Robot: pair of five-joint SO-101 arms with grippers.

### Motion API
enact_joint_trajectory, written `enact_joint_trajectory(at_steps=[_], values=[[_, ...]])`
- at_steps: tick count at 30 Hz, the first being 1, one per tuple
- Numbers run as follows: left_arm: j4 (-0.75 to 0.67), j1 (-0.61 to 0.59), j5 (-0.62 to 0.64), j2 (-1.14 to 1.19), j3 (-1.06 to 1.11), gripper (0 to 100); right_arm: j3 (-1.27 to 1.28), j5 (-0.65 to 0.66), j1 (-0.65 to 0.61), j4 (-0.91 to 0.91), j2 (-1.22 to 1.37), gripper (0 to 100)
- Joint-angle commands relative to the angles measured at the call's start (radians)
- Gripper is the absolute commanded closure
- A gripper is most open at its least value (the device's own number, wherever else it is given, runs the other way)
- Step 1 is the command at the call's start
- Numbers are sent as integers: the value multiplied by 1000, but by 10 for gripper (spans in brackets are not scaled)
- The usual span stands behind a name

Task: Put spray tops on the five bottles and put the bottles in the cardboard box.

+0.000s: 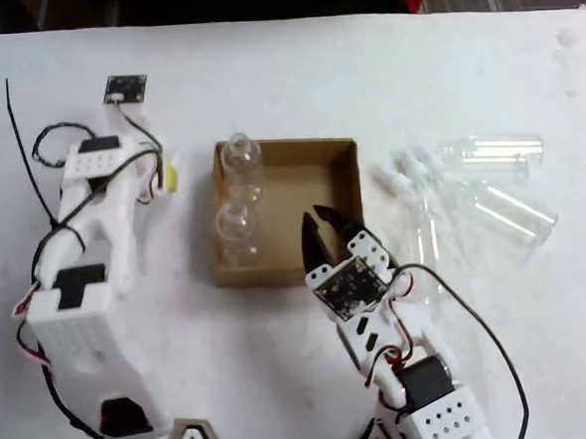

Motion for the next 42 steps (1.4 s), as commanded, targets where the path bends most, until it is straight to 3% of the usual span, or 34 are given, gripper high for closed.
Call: enact_joint_trajectory(at_steps=[1, 7, 20, 26, 29, 36, 42], values=[[97, 5, -3, 58, -172, 804, 9, 8, 10, -27, -4, 967], [258, 35, -6, 139, -279, 977, 9, 8, 10, -27, -4, 967], [528, 74, 2, 163, -336, 978, 9, 8, 12, -47, 4, 967], [585, 82, 2, 162, -339, 978, 9, 8, 15, -47, 4, 967], [634, 84, 2, 162, -348, 968, 9, 8, 22, -47, 4, 967], [753, 77, 14, 162, -482, 800, 9, 8, 22, -47, 1, 967], [844, 84, -6, 119, -629, 793, 9, 8, 28, -47, -2, 967]])
